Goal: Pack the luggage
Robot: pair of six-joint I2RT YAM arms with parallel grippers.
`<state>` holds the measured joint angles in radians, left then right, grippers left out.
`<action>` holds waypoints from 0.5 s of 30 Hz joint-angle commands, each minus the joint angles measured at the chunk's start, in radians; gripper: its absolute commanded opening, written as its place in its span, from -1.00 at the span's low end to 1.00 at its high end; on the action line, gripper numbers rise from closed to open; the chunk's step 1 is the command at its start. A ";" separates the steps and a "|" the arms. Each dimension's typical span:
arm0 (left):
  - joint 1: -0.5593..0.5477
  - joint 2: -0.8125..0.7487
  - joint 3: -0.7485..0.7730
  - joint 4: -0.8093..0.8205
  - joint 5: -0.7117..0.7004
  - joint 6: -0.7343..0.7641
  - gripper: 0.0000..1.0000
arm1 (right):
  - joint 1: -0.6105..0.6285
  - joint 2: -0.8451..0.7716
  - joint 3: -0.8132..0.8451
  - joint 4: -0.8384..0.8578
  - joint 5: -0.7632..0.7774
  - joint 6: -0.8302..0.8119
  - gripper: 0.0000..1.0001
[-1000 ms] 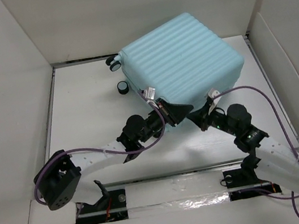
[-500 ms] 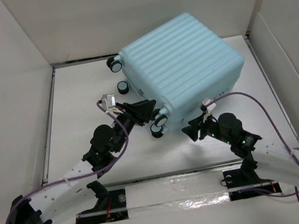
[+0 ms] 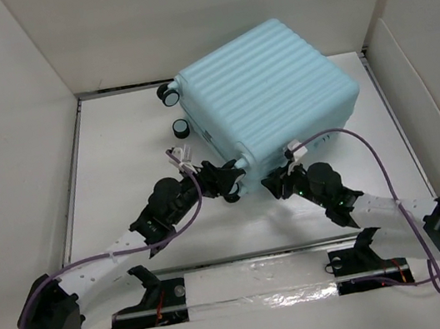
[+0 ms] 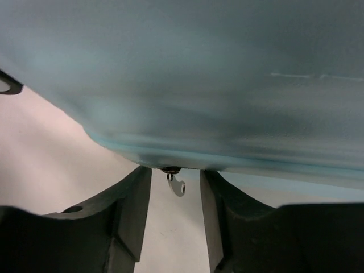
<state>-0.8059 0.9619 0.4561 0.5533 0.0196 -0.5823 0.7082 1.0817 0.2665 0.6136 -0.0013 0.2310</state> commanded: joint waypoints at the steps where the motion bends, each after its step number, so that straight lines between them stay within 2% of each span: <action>1: 0.005 0.027 0.035 0.043 0.111 0.027 0.32 | 0.019 0.032 0.023 0.202 0.067 0.001 -0.15; 2: 0.005 0.034 0.039 0.048 0.121 0.027 0.33 | 0.019 0.049 0.025 0.216 0.072 0.004 -0.18; 5: 0.005 0.057 0.041 0.077 0.151 0.022 0.33 | 0.019 0.066 0.026 0.268 0.086 0.013 -0.48; 8: 0.005 0.084 0.044 0.126 0.183 0.006 0.26 | 0.028 0.075 0.037 0.273 0.089 0.013 -0.63; 9: 0.005 0.095 0.046 0.154 0.204 0.003 0.16 | 0.037 0.076 0.031 0.290 0.093 0.013 -0.82; 11: 0.005 0.129 0.059 0.172 0.218 -0.014 0.03 | 0.047 0.069 0.011 0.322 0.110 0.019 -0.94; 12: 0.005 0.139 0.061 0.209 0.233 -0.019 -0.10 | 0.062 0.054 -0.012 0.343 0.121 0.021 -1.00; 14: 0.005 0.178 0.075 0.249 0.249 -0.045 -0.32 | 0.085 0.032 -0.025 0.339 0.141 0.027 -1.00; 15: 0.005 0.195 0.082 0.288 0.256 -0.054 -0.54 | 0.097 0.020 -0.029 0.312 0.149 0.028 -1.00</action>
<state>-0.7830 1.1179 0.4793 0.7113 0.1448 -0.5968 0.7708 1.1492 0.2302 0.7296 0.0959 0.2527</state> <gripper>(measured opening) 0.625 0.023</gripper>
